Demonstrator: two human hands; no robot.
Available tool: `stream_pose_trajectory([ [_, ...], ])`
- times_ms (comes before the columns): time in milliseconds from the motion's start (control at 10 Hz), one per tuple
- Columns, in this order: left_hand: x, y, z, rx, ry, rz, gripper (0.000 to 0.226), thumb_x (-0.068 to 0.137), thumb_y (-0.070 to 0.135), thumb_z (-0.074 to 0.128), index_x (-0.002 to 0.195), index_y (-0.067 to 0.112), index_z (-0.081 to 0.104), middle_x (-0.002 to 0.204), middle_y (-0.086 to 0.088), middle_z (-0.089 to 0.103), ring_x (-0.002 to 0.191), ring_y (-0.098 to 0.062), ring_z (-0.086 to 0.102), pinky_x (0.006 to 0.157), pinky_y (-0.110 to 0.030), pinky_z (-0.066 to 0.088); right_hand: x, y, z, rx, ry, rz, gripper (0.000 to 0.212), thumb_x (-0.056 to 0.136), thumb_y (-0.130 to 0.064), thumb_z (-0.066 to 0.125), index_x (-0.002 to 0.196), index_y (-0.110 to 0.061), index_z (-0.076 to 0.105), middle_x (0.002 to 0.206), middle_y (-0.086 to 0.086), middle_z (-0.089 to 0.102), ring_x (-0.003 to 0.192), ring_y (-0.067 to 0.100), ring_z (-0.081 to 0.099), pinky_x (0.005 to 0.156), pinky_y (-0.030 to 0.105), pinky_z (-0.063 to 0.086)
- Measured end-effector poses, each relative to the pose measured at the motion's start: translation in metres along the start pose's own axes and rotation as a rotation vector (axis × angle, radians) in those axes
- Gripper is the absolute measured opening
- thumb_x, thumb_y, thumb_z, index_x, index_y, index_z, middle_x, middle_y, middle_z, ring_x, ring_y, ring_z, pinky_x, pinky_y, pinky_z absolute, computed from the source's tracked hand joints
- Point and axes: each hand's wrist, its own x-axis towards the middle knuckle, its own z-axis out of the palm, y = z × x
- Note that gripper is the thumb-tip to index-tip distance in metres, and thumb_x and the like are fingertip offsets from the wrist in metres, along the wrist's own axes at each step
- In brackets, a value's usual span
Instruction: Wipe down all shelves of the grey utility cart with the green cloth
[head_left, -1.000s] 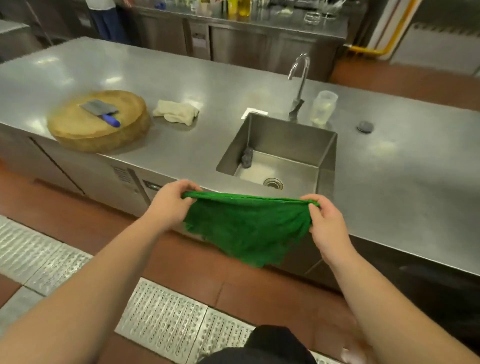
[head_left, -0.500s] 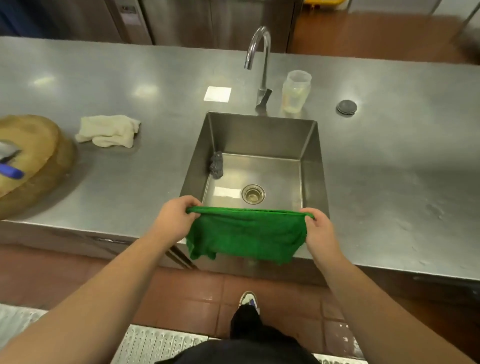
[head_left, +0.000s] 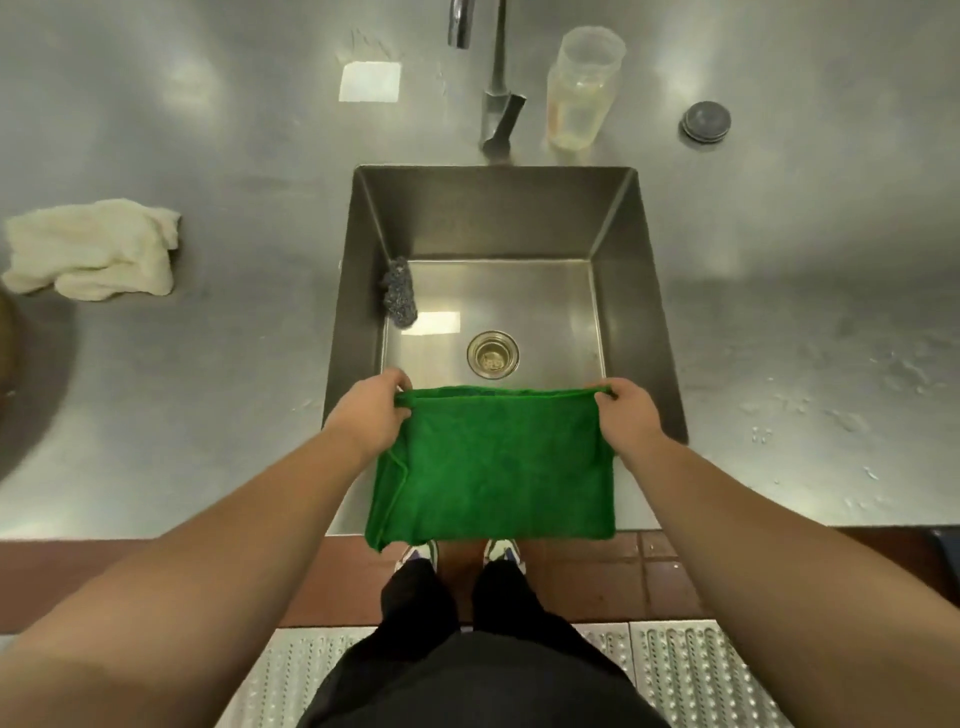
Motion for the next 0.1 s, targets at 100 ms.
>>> stream_pose_trajectory([
  [100, 0.0081, -0.0111, 0.0079, 0.057, -0.086, 0.041, 0.031, 0.09, 0.008, 0.057, 0.119, 0.019, 0.056, 0.118, -0.004, 0.065, 0.098, -0.023, 0.061, 0.085, -0.036, 0.052, 0.0004, 0.0073, 0.0096, -0.032, -0.006, 0.052, 0.031, 0.096, -0.007, 0.048, 0.123, -0.011, 0.064, 0.121, 0.011, 0.066, 0.103, 0.024, 0.06, 0.098, 0.037, 0.048],
])
